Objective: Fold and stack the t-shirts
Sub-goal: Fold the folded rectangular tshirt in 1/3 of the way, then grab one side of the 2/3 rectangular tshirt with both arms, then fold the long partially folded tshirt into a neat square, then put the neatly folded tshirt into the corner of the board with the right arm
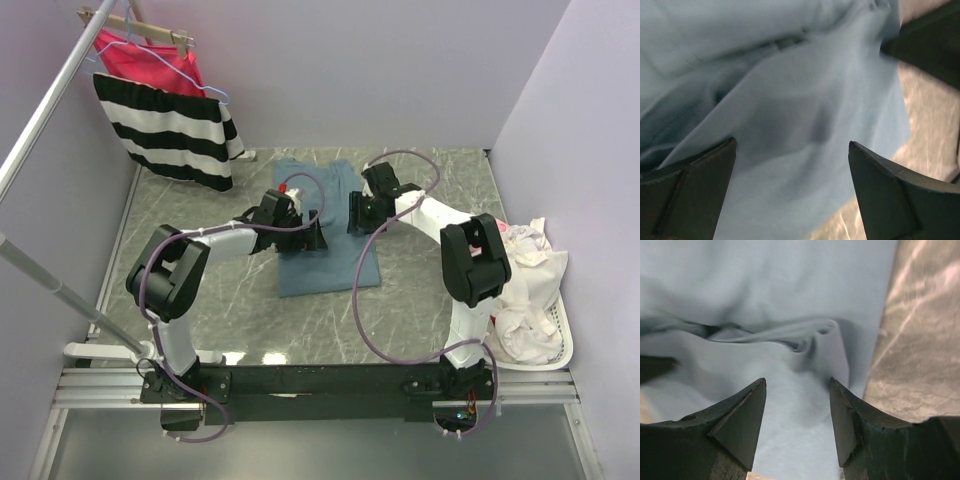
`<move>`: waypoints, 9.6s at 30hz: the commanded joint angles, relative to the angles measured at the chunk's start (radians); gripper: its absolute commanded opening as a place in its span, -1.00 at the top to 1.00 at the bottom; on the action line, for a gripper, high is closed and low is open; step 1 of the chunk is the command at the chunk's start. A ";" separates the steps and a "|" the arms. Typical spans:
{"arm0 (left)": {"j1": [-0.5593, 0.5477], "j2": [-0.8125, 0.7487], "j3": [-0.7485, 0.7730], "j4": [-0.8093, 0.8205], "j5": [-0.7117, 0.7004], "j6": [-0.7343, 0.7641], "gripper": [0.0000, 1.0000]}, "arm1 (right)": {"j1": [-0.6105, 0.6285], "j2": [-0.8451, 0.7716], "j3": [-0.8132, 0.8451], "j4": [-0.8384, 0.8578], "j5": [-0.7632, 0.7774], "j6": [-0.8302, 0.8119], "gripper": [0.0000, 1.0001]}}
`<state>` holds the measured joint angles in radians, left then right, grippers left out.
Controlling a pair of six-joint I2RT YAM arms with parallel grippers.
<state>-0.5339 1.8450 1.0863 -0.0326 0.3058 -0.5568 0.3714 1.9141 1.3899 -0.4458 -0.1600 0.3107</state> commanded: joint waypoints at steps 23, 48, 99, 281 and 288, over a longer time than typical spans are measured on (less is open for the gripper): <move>0.046 -0.268 -0.124 0.008 -0.272 0.009 -0.99 | -0.084 -0.302 -0.338 0.081 0.108 0.096 -0.41; 0.045 -0.526 -0.698 0.308 0.061 -0.209 -0.85 | -0.094 -0.337 -0.657 0.206 -0.219 0.189 -0.43; -0.017 -0.566 -0.188 -0.202 -0.332 -0.045 0.98 | -0.104 -0.571 -0.390 0.085 -0.222 0.114 1.00; 0.226 0.195 0.324 0.135 0.051 0.044 -0.99 | -0.502 -0.159 -0.074 0.650 0.254 0.317 -0.99; 0.170 0.025 0.267 0.083 -0.143 0.123 -0.99 | -0.288 -0.204 -0.090 0.536 0.122 0.200 -1.00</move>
<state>-0.3298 2.0159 1.3678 0.0582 0.3065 -0.5026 -0.0570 1.7641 1.3331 0.1261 0.0616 0.6079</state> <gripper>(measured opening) 0.994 0.995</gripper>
